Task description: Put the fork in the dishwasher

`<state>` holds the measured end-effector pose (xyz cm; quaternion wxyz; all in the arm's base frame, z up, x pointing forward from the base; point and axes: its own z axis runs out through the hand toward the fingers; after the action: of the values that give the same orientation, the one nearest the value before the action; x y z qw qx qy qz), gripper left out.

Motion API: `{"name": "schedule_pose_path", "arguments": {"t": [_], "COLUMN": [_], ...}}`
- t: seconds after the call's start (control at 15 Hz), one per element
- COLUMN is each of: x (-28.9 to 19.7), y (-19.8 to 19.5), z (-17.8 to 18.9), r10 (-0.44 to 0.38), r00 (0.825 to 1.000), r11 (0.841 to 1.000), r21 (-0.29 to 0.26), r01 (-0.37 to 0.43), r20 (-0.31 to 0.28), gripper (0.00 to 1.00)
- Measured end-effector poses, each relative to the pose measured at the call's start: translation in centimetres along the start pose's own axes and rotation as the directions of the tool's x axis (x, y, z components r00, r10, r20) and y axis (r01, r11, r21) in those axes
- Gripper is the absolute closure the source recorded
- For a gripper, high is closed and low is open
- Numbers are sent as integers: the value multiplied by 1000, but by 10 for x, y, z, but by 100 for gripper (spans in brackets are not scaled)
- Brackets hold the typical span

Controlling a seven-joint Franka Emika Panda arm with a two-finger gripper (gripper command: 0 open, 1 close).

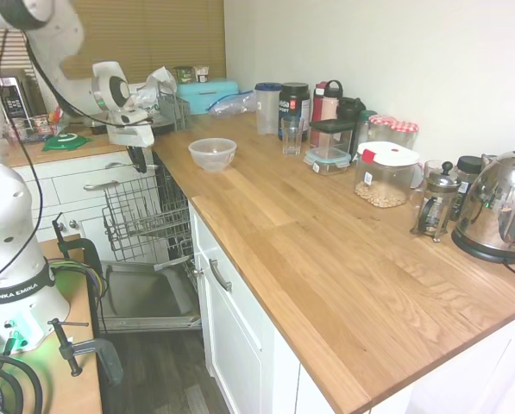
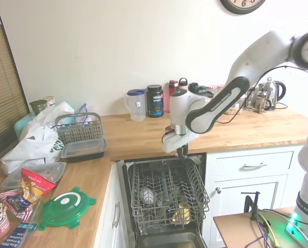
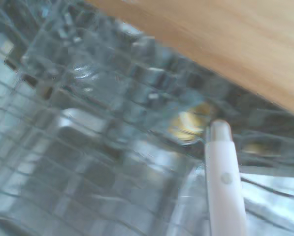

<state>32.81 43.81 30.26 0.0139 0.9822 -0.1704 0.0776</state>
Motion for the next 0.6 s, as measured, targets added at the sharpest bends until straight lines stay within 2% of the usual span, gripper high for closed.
{"name": "schedule_pose_path", "arguments": {"t": [0.13,0.27,0.47,0.53,0.6], "x": [-15,-28,-8,2,8], "y": [-28,-53,-80,-84,-88], "z": [20,38,64,73,80], "r10": [-20,-26,28,50,65], "r00": [999,998,997,995,993], "r11": [1000,1000,1000,999,998], "r21": [10,8,0,-12,-18], "r01": [20,26,-28,-49,-63], "r20": [43,56,78,85,95], "gripper": [100,100,100,0,0]}}
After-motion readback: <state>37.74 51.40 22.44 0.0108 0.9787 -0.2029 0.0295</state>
